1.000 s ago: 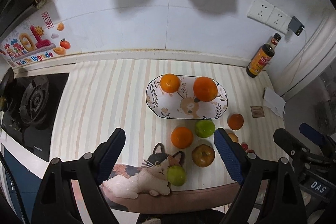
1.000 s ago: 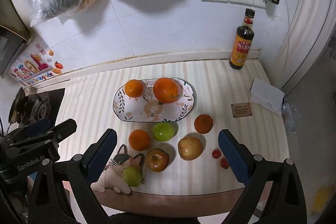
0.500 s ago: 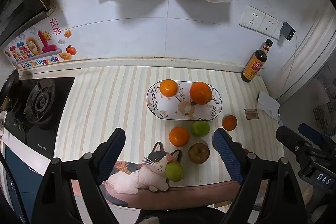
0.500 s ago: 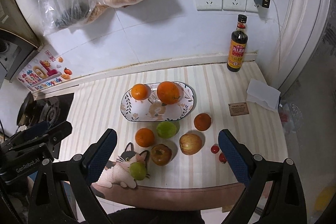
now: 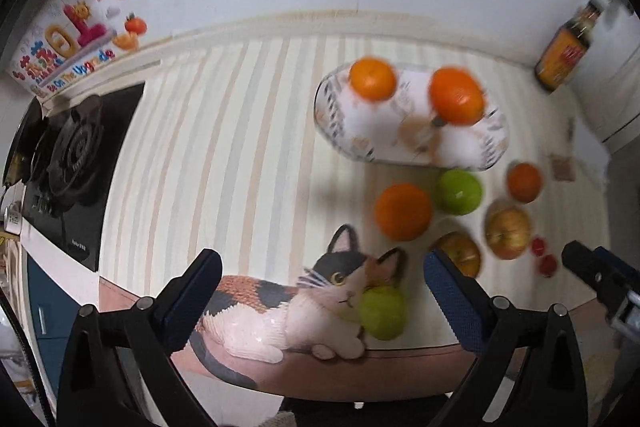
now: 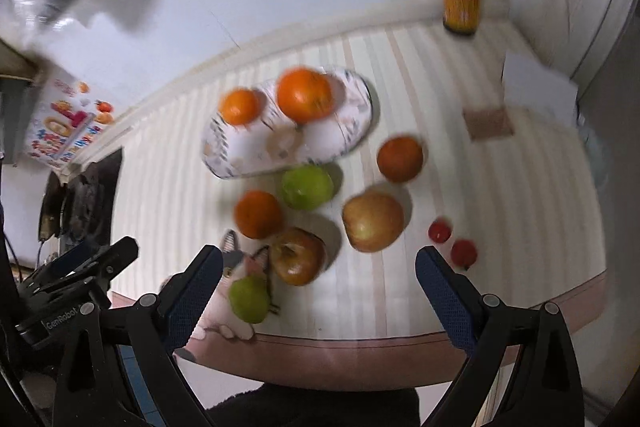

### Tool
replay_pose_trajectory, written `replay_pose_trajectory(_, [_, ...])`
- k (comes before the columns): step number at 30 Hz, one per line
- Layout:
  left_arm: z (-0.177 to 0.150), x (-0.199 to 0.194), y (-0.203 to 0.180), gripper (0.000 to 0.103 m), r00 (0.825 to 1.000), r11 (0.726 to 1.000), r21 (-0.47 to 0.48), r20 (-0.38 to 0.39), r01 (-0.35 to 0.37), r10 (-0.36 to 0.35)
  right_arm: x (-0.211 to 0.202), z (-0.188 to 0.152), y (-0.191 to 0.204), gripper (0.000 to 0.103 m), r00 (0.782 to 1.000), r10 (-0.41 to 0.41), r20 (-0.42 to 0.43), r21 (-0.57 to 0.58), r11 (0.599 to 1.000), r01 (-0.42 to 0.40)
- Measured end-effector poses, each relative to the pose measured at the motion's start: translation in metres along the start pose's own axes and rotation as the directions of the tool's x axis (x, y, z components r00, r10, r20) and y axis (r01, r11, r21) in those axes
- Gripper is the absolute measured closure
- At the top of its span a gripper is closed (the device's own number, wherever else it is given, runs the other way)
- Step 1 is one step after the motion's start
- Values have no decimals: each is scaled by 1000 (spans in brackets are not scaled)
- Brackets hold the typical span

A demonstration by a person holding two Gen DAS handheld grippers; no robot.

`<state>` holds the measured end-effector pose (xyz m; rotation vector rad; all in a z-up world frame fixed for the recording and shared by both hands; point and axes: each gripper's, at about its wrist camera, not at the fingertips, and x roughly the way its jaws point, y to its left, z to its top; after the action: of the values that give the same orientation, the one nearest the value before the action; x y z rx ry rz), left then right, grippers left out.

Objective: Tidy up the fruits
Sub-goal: 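Grasp the large yellow-red apple with the right tool while the left tool grasps an orange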

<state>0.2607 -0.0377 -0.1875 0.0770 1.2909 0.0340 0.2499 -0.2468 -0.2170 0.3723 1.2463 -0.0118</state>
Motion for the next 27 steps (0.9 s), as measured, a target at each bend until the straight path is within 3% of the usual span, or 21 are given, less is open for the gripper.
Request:
replay_pose_trajectory(5, [5,41,-5,0,997,999,2,-72,-33,33,63,11,-26,4,994,-73,-83,56,995,78])
replay_pose_trajectory(10, [21,68,-16,0,989,1000,-3,-149,13,-13,111,19,-37,8,986,-85,-145,46,995,92])
replay_pose_trajectory(13, [30,75,-28,0,989,999,26,-146,30,-26,121,21,-33,9,984,-82,-157,22,996,86])
replay_pose_trajectory(21, [45,107,-78,2,988,977,211,-154,36,-3,137,22,-22,30,974,-127,-186,-88,990,112])
replay_pose_trajectory(27, [41,135,-105,3,979,948,311,-206,63,3,141,23,-29,31,975,-92,-200,-62,995,81])
